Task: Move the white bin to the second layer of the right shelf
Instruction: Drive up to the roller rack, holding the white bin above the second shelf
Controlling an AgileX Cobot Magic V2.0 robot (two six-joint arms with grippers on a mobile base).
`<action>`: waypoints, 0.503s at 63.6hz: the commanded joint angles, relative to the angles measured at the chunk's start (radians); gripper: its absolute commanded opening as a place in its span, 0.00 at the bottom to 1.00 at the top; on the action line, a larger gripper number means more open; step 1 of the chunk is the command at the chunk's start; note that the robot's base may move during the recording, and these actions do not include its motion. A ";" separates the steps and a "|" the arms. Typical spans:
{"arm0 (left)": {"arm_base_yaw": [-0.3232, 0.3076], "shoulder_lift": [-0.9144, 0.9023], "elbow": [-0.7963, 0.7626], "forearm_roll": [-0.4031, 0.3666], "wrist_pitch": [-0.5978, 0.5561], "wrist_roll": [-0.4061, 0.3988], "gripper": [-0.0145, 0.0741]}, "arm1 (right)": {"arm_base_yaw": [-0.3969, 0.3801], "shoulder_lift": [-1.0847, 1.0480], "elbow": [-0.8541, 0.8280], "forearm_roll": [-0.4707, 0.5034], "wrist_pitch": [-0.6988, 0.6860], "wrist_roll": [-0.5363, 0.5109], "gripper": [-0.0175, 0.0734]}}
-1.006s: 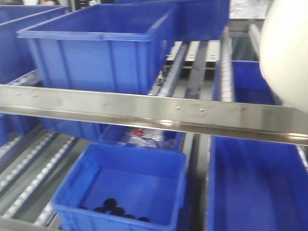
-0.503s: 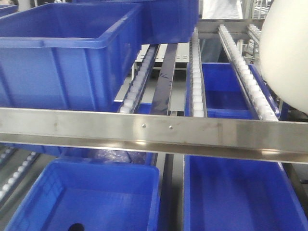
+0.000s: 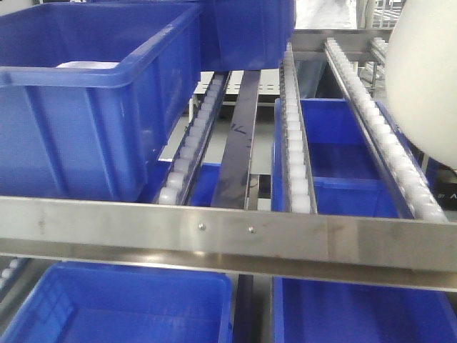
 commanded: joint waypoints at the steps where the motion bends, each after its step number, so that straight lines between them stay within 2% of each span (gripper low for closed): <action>1: -0.003 -0.017 0.033 -0.006 -0.090 -0.007 0.26 | -0.002 -0.002 -0.033 0.012 -0.090 -0.003 0.25; 32: -0.003 -0.017 0.033 -0.006 -0.090 -0.007 0.26 | -0.002 -0.002 -0.033 0.012 -0.090 -0.003 0.25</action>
